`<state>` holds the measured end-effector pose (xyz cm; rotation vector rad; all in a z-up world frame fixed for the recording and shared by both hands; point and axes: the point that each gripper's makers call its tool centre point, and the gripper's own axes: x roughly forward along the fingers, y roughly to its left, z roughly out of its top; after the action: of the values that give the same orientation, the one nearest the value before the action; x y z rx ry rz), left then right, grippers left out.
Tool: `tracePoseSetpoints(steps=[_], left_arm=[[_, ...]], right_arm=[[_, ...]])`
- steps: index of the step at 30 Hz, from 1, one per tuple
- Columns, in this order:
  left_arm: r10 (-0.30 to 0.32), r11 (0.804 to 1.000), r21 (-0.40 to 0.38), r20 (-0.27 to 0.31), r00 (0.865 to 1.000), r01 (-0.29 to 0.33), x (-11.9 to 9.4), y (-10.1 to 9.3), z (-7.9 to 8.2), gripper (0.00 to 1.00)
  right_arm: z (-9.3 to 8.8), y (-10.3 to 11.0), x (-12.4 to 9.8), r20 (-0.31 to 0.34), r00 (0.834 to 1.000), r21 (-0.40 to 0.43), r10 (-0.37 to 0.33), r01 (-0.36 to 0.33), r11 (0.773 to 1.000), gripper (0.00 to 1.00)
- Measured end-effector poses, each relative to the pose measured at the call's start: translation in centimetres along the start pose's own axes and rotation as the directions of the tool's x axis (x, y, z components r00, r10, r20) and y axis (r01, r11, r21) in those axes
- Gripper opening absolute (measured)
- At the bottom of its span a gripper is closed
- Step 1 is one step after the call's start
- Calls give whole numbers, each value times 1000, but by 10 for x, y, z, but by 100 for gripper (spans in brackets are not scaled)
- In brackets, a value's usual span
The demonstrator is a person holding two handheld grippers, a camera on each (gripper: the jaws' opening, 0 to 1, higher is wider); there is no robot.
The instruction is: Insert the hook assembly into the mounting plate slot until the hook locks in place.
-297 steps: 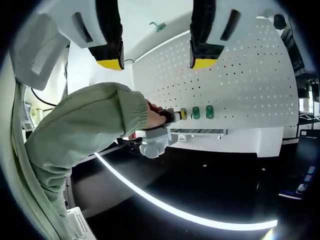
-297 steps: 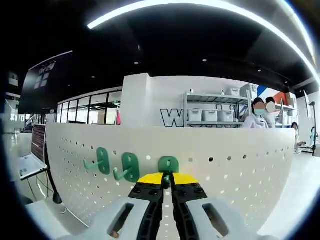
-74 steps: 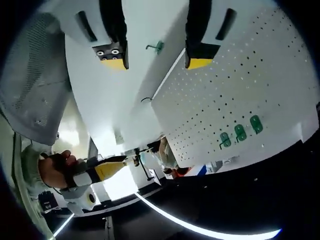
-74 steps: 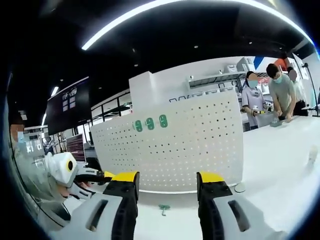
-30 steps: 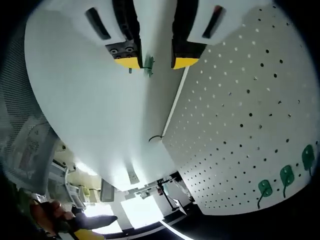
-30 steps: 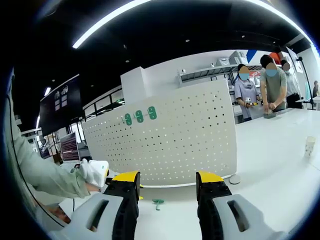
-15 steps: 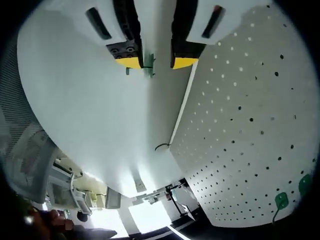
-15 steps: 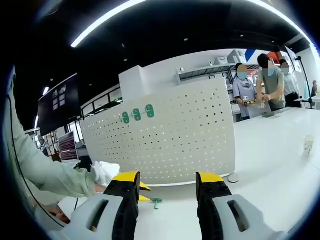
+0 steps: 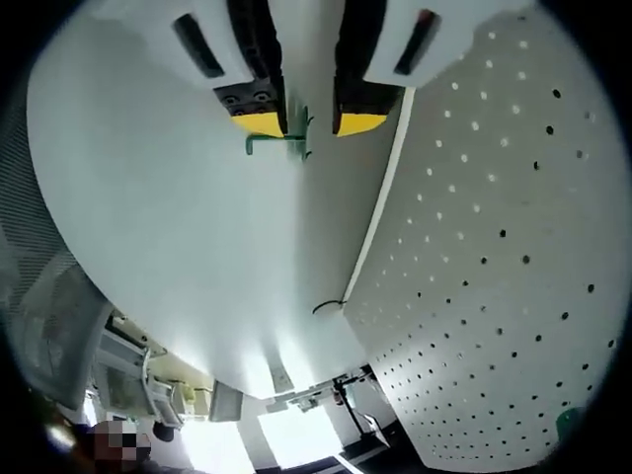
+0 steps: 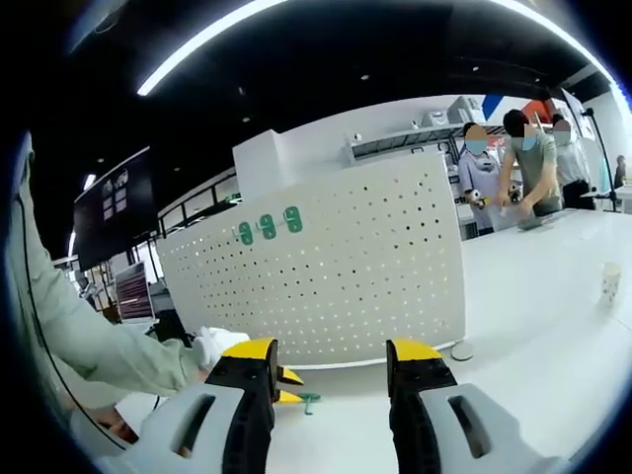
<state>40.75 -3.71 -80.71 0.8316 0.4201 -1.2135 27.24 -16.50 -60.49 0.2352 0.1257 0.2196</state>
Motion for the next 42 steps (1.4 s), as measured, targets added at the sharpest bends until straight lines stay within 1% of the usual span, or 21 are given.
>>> tracePoseSetpoints(steps=[4, 10, 16, 22, 26, 32, 37, 40, 42], left_arm=[[-6, 1000, -1, -6, 1000, 6, 5, 0, -2, 19], [-16, 1000, -1, -12, 1000, 16, 11, 0, -4, 18], [-24, 1000, -4, -14, 1000, 24, 14, -1, -5, 17], [-33, 999, -12, -7, 999, 32, 16, -1, -5, 11], [-31, 999, -19, -12, 999, 31, 17, -1, -7, 6], [-32, 998, -49, -11, 999, 32, 18, 1, -8, 5], [-28, 997, -66, -16, 999, 27, 17, 1, -7, 4], [-17, 996, -86, -36, 999, 14, 17, 2, -8, 3], [-3, 997, -72, -35, 999, 0, 15, 3, -6, 3]], right_arm=[[-4, -2, 1, -5, 1000, 12, -4, 4, 1000, 42], [-12, 3, 3, -29, 1000, 25, 10, -9, 1000, 42], [-16, 7, 5, -38, 999, 28, 17, -16, 999, 42], [-14, 6, 7, -37, 999, 29, 15, -14, 999, 42], [-13, 7, 7, -34, 999, 25, 14, -13, 1000, 42], [-15, 7, 7, -42, 999, 25, 11, -10, 1000, 42], [-12, 7, 6, -36, 999, 21, 9, -8, 1000, 42], [-11, 7, 5, -32, 999, 18, 7, -6, 1000, 41], [-10, 7, 4, -31, 1000, 19, 6, -5, 1000, 41]])
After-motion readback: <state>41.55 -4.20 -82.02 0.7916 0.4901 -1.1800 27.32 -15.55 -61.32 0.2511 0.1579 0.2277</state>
